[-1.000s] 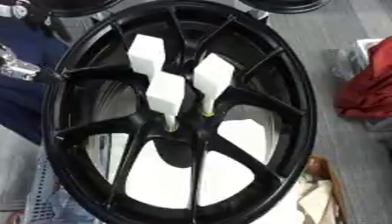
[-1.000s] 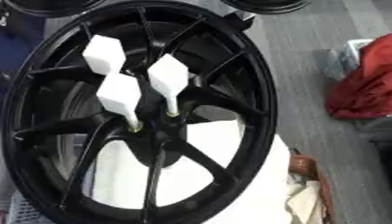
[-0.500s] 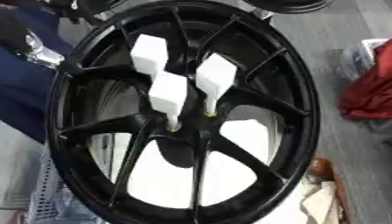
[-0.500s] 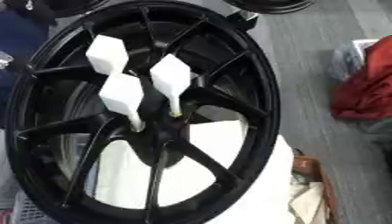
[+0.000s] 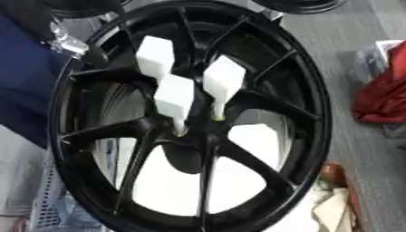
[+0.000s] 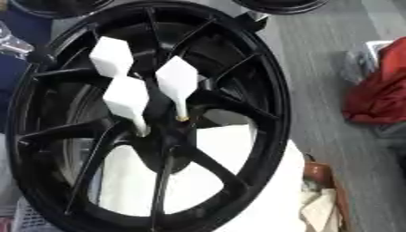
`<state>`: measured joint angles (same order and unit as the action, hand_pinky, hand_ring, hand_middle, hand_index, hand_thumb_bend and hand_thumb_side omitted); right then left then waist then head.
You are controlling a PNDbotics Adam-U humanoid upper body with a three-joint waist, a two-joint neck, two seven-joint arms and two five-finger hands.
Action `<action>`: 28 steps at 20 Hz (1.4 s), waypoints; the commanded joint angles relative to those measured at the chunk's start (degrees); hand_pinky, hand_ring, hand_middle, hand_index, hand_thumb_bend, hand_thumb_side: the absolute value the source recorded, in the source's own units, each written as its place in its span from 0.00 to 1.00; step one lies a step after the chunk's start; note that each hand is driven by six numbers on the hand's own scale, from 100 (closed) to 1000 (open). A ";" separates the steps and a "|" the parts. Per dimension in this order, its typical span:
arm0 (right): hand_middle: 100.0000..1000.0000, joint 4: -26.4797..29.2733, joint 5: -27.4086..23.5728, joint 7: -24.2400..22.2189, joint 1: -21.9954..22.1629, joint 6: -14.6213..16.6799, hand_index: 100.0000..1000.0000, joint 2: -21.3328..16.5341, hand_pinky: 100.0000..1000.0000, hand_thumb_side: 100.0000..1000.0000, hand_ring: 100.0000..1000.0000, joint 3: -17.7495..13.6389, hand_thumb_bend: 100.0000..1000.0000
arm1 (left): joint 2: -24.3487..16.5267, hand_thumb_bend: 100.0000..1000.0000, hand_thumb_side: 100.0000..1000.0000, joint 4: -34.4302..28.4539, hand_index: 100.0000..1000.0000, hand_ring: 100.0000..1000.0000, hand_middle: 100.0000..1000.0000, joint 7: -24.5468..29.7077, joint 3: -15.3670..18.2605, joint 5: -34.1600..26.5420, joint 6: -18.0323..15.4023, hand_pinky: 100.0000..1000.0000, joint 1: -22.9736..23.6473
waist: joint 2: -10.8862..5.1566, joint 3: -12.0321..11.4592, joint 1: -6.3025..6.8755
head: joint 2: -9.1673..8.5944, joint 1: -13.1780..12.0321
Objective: Pull the pin out of the wheel hub.
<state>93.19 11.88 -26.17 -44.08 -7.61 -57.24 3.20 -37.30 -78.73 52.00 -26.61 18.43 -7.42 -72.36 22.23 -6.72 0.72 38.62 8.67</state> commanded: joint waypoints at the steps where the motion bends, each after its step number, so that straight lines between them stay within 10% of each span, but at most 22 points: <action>1: 0.66 0.05 0.27 -0.02 -1.09 0.18 0.75 -1.19 0.83 0.38 0.77 -0.51 0.00 | -0.10 0.50 0.60 0.37 0.87 0.80 0.81 -0.03 0.54 -0.28 0.23 0.81 -1.72 | -1.64 0.13 -0.01 | -0.86 -0.17; 28: 0.64 -1.17 -0.02 0.57 -1.70 0.55 0.74 -0.01 0.83 0.39 0.75 -0.04 0.00 | 2.62 0.46 0.60 2.71 0.86 0.81 0.84 -0.03 -4.70 -9.32 2.98 0.81 -2.67 | -0.97 1.36 0.75 | -0.97 -0.71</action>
<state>91.93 11.90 -25.78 -44.84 -7.18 -56.12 3.59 -34.05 -75.90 51.99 -31.32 9.56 -4.65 -73.77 22.37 -5.46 1.62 38.39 8.15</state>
